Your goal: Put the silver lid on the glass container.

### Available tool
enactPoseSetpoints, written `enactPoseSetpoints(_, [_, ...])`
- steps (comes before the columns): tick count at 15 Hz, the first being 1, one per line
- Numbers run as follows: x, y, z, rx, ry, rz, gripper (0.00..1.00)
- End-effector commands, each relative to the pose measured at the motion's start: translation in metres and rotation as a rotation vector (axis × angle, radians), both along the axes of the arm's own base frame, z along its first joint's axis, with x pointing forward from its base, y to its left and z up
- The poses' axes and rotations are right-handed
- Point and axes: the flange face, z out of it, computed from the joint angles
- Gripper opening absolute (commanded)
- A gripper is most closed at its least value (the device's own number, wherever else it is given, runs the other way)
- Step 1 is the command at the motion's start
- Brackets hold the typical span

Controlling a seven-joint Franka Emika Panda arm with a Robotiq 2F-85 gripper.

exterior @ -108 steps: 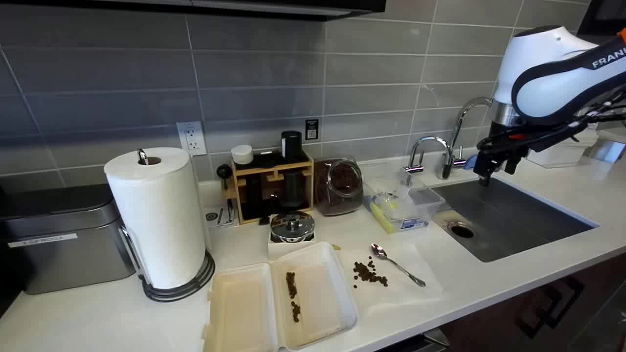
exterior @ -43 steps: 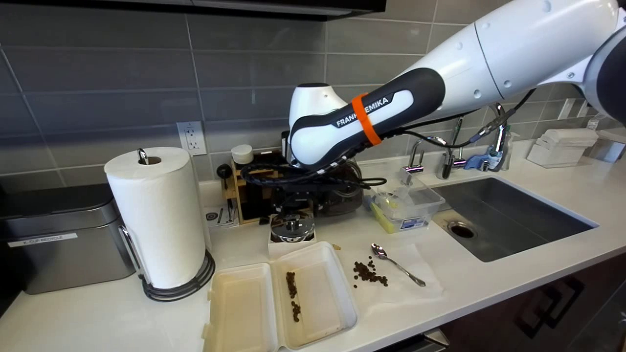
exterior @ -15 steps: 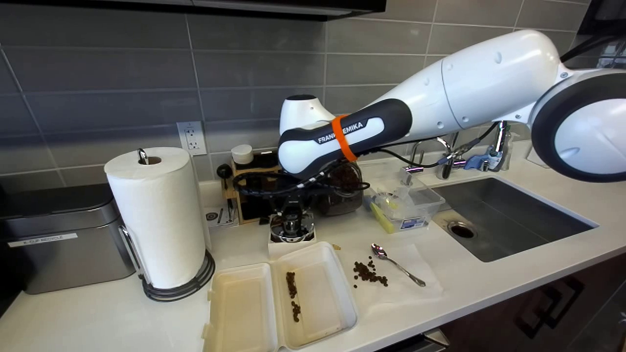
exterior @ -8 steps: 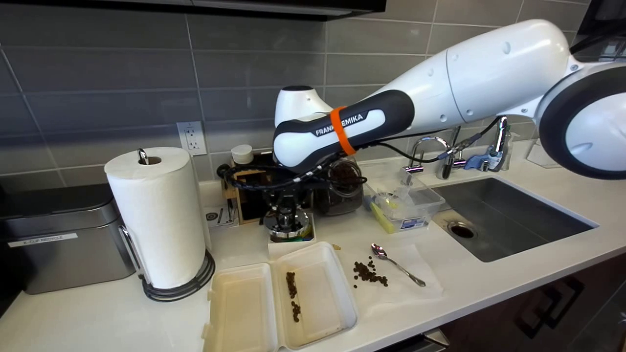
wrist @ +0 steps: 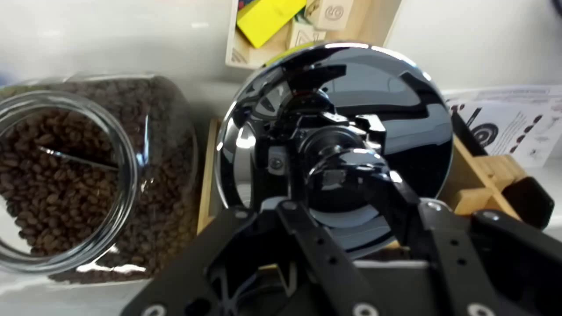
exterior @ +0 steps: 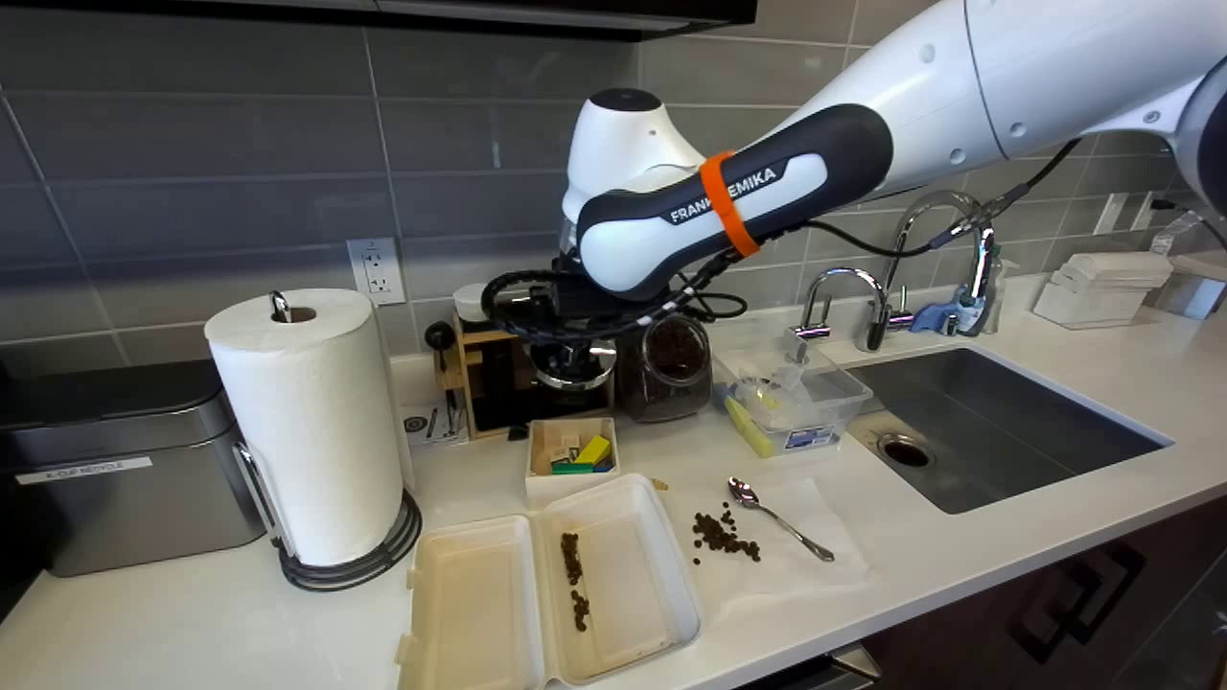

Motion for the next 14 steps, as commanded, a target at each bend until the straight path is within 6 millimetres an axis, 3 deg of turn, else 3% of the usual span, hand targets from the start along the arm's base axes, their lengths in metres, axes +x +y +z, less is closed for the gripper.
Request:
enactPoseSetpoints(1, [-0.035, -0.020, 0.010, -0.004, -0.096, -0.018, 0.21])
enactPoseSetpoints(6, [-0.078, -0.048, 0.012, -0.008, -0.176, -0.067, 0.21])
enactPoseSetpoints(11, [-0.109, -0.100, 0.008, -0.028, -0.255, -0.178, 0.21])
enactPoseSetpoints(12, [-0.085, -0.085, 0.008, -0.048, -0.225, -0.147, 0.46])
enactPoseSetpoints(14, [-0.095, -0.103, 0.007, -0.047, -0.247, -0.169, 0.46])
